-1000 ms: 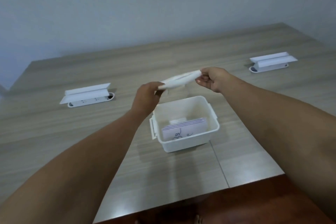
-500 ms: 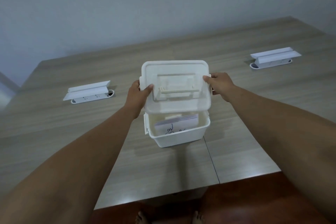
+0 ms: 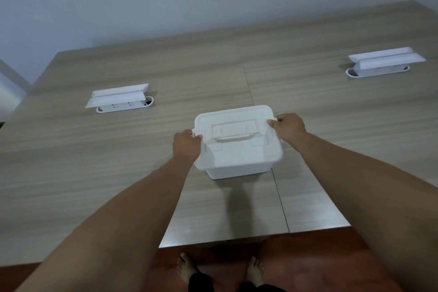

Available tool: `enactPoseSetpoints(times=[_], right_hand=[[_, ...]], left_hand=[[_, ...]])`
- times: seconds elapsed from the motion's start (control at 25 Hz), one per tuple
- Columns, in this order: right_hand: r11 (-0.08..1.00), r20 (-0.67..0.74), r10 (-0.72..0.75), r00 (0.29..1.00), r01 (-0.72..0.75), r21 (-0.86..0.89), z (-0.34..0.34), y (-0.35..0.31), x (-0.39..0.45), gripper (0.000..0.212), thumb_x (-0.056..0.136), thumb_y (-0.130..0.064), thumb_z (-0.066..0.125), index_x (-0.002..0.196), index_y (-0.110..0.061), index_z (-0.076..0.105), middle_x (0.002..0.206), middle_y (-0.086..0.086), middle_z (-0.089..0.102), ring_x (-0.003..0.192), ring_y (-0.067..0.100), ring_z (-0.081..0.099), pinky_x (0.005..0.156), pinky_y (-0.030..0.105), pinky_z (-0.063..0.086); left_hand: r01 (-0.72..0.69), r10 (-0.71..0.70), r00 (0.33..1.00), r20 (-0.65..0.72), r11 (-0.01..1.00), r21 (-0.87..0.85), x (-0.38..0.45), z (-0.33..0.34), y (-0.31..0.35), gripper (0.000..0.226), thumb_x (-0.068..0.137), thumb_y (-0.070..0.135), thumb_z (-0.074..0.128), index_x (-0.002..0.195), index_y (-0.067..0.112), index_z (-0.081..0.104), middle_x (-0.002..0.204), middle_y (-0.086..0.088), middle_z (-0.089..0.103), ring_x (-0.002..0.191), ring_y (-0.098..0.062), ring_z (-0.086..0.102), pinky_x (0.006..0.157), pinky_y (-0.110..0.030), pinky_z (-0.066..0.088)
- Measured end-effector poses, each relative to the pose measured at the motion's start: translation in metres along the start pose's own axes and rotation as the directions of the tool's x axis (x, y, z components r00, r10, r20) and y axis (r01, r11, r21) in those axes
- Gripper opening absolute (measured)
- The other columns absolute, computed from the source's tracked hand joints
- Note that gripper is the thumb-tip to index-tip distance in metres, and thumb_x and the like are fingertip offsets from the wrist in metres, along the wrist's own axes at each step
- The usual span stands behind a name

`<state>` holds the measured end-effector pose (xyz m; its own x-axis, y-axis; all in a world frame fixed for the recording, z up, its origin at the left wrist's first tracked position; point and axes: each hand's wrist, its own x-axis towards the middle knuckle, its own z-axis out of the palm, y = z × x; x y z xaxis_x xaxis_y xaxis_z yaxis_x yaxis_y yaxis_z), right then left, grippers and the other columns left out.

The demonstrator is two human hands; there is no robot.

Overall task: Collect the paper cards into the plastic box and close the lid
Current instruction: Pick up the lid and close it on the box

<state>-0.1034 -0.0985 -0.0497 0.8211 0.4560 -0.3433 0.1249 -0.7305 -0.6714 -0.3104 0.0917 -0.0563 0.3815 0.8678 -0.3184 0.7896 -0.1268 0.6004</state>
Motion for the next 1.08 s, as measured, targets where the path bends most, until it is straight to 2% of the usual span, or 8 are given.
enactPoseSetpoints(times=[0.12,0.28,0.44,0.68,0.8,0.88,1.0,1.08], right_hand=[[0.981,0.004,0.024,1.0,-0.024,0.193,0.001,0.012,-0.008,0.039,0.091,-0.038,0.058,0.122,-0.015,0.064,0.127,0.007,0.065,0.114,0.027,0.06,0.094,0.034,0.046],[0.981,-0.035,-0.006,0.999,0.013,0.193,-0.002,-0.005,-0.002,0.044,0.094,-0.038,0.054,0.131,-0.014,0.057,0.138,0.008,0.057,0.126,0.029,0.053,0.106,0.039,0.043],[0.99,-0.1,0.061,0.993,-0.047,0.134,-0.005,-0.007,0.005,0.033,0.091,-0.029,0.057,0.111,-0.006,0.069,0.12,0.014,0.068,0.108,0.035,0.062,0.096,0.042,0.051],[0.926,-0.05,0.252,0.966,-0.226,0.301,0.001,-0.009,0.003,0.038,0.087,-0.036,0.06,0.108,-0.004,0.068,0.113,0.016,0.07,0.102,0.035,0.065,0.093,0.042,0.053],[0.757,0.177,0.385,0.906,-0.419,0.501,0.0,-0.002,0.003,0.052,0.08,-0.05,0.067,0.113,-0.009,0.065,0.106,0.009,0.07,0.088,0.031,0.067,0.082,0.043,0.057],[0.722,0.234,0.378,0.896,-0.443,0.532,-0.003,0.003,0.006,0.051,0.078,-0.049,0.071,0.109,-0.009,0.065,0.095,0.006,0.069,0.073,0.027,0.065,0.068,0.039,0.056],[0.801,0.064,0.362,0.93,-0.345,0.489,-0.002,0.0,0.008,0.047,0.077,-0.041,0.076,0.102,-0.003,0.064,0.094,0.011,0.068,0.082,0.031,0.065,0.069,0.035,0.052],[0.919,-0.123,0.306,0.944,-0.26,0.296,0.005,-0.008,0.007,0.048,0.08,-0.037,0.072,0.106,0.002,0.065,0.109,0.018,0.069,0.098,0.034,0.067,0.073,0.032,0.047]], left_hand=[[0.012,-0.004,0.996,0.086,0.995,-0.095,-0.001,-0.003,-0.004,0.054,0.086,0.04,0.06,0.134,0.014,0.056,0.133,-0.01,0.062,0.118,-0.032,0.06,0.099,-0.042,0.051],[0.011,-0.003,0.998,0.065,0.994,-0.111,0.007,-0.012,0.006,0.057,0.082,0.044,0.064,0.132,0.018,0.058,0.126,-0.01,0.067,0.107,-0.032,0.066,0.088,-0.046,0.057],[0.051,-0.033,0.995,0.092,0.978,-0.201,0.003,-0.012,0.013,0.055,0.082,0.037,0.07,0.132,0.017,0.058,0.116,-0.011,0.07,0.086,-0.03,0.07,0.055,-0.029,0.056],[0.181,-0.15,0.98,0.134,0.947,-0.265,0.014,-0.008,0.011,0.063,0.08,0.038,0.073,0.133,0.012,0.054,0.133,-0.01,0.061,0.115,-0.031,0.061,0.095,-0.045,0.052],[0.346,-0.255,0.931,0.262,0.847,-0.403,0.018,-0.007,0.01,0.052,0.079,0.035,0.076,0.117,0.004,0.058,0.123,-0.015,0.061,0.106,-0.033,0.06,0.088,-0.048,0.055],[0.342,-0.265,0.937,0.227,0.823,-0.454,0.022,-0.006,0.008,0.049,0.074,0.032,0.081,0.107,0.001,0.062,0.106,-0.014,0.065,0.102,-0.033,0.064,0.085,-0.046,0.057],[0.2,-0.198,0.98,0.032,0.941,-0.274,0.022,-0.003,0.011,0.039,0.073,0.035,0.081,0.083,0.0,0.066,0.084,-0.01,0.068,0.089,-0.03,0.068,0.076,-0.036,0.056],[0.12,-0.127,0.991,-0.053,0.986,-0.118,0.017,-0.001,0.014,0.039,0.074,0.036,0.077,0.085,0.0,0.071,0.086,-0.013,0.073,0.087,-0.031,0.07,0.076,-0.035,0.057]])
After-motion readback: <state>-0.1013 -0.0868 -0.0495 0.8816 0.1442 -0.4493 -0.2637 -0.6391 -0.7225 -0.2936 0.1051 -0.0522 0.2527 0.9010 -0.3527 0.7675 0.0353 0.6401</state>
